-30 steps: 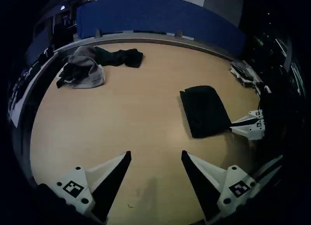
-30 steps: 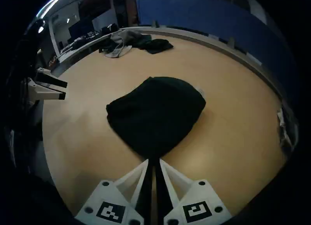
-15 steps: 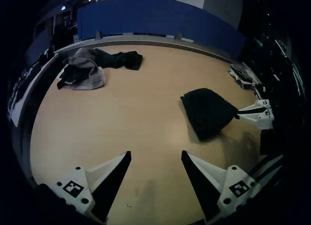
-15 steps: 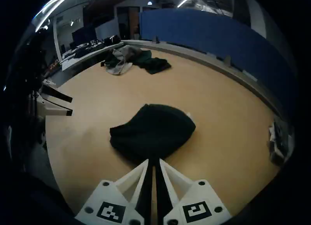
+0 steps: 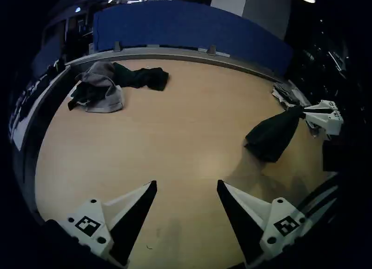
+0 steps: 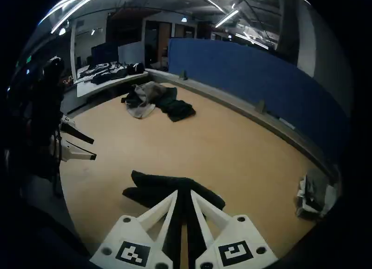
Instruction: Fold towel
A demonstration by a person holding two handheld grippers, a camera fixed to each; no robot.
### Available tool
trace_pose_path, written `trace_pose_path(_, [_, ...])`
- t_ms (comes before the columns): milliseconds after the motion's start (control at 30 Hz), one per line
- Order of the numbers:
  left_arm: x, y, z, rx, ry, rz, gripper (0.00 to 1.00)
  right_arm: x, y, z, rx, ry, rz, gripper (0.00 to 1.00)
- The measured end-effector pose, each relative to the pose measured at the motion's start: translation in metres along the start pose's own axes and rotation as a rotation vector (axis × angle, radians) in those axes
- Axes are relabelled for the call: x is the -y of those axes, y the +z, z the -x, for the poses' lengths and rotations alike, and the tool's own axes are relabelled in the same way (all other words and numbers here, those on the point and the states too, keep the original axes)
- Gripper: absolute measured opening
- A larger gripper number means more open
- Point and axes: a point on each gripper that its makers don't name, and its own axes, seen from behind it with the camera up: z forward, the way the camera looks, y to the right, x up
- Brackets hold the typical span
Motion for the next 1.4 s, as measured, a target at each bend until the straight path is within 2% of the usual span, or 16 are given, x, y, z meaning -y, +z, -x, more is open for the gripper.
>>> trace_pose_path(367, [-0.016,0.001,-0.007,-0.009,0.024,0.015,0.96,-0.039,-0.04,0.0,-0.024,0.014,0.081,0.04])
trace_pose_path(767, [-0.028,0.0,-0.009,-0.009,0.038,0.021,0.96,-0.086,-0.08,0.003,-0.039,0.04,0.161,0.04])
trace_pose_path(1400, [-0.04,0.004,-0.011,-0.007,0.042,0.01,0.96,-0.183,-0.116,0.025,-0.023,0.057,0.272,0.04])
